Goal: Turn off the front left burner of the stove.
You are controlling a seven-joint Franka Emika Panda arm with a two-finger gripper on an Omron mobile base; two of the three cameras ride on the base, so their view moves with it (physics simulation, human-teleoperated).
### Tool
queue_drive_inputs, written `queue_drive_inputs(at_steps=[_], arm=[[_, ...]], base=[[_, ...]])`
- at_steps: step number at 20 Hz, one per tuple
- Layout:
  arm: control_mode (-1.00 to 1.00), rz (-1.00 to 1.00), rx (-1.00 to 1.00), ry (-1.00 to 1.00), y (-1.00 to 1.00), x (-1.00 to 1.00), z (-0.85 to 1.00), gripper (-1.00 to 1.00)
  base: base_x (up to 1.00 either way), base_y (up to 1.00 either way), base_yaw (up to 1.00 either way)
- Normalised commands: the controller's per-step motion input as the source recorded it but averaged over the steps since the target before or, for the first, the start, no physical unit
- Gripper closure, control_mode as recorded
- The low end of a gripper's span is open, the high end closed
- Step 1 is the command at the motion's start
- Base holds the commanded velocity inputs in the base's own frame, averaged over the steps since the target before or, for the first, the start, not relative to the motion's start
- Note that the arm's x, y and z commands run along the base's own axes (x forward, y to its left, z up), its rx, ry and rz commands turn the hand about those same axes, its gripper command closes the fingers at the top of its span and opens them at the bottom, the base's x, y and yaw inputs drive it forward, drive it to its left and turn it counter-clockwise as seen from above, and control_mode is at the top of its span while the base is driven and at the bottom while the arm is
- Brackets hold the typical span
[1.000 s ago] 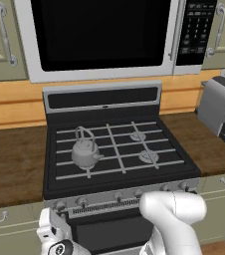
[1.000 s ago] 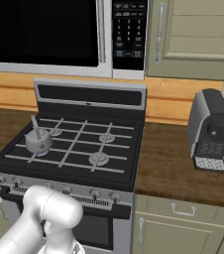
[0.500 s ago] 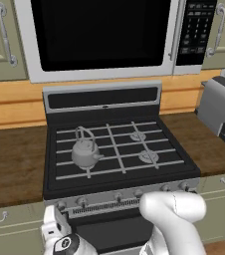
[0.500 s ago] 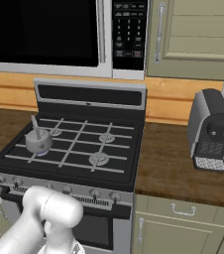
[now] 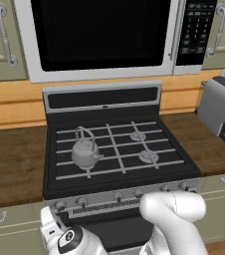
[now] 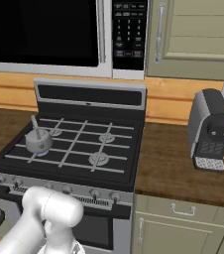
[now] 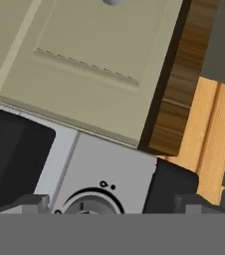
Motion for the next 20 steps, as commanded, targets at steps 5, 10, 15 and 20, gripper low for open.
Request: queue_drive_inputs(at_steps=[5, 10, 15, 20], arm=[[-1.00, 0.04, 0.00, -0.02, -0.05, 0.00, 0.00, -1.00], [-1.00, 0.00, 0.01, 0.00, -0.14, 0.07, 0.00, -1.00], [-1.00, 0.00, 0.00, 0.00, 0.01, 0.13, -0.04, -1.00], [-1.00, 0.00, 0.00, 0.00, 0.00, 0.05, -0.11, -1.00]], base=[[0.00, 0.00, 0.00], [0.00, 0.00, 0.00], [0.00, 0.00, 0.00], [0.00, 0.00, 0.00]])
